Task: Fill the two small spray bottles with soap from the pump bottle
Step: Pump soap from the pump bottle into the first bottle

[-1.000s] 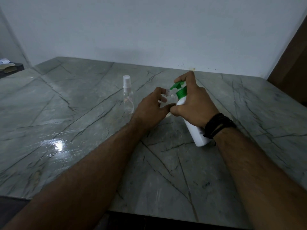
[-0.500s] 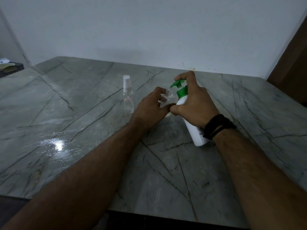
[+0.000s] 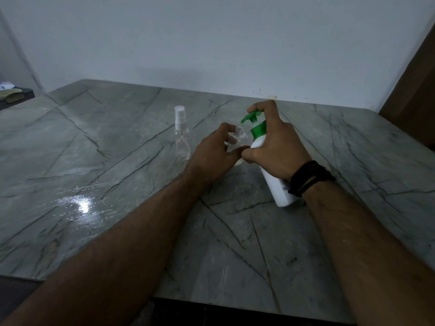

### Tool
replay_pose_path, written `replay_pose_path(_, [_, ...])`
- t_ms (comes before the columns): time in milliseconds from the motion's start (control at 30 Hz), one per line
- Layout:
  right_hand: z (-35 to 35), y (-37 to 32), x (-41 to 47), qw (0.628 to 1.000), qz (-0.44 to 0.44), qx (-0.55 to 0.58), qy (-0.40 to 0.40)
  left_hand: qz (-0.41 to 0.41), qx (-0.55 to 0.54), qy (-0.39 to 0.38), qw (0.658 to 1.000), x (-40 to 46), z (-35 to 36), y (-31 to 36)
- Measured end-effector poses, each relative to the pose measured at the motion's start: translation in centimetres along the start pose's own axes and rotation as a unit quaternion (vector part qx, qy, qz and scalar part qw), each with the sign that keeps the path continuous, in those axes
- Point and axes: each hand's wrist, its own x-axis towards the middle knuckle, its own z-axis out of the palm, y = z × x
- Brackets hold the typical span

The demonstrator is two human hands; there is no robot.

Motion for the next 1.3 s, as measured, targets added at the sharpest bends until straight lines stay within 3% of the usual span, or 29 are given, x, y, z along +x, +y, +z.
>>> replay_pose_path(1300, [-0.2, 0.12, -0.06, 1.0, -0.007, 0.017, 0.003, 0.002, 0.006, -0.004, 1.0, -0.04, -0.06, 0.14])
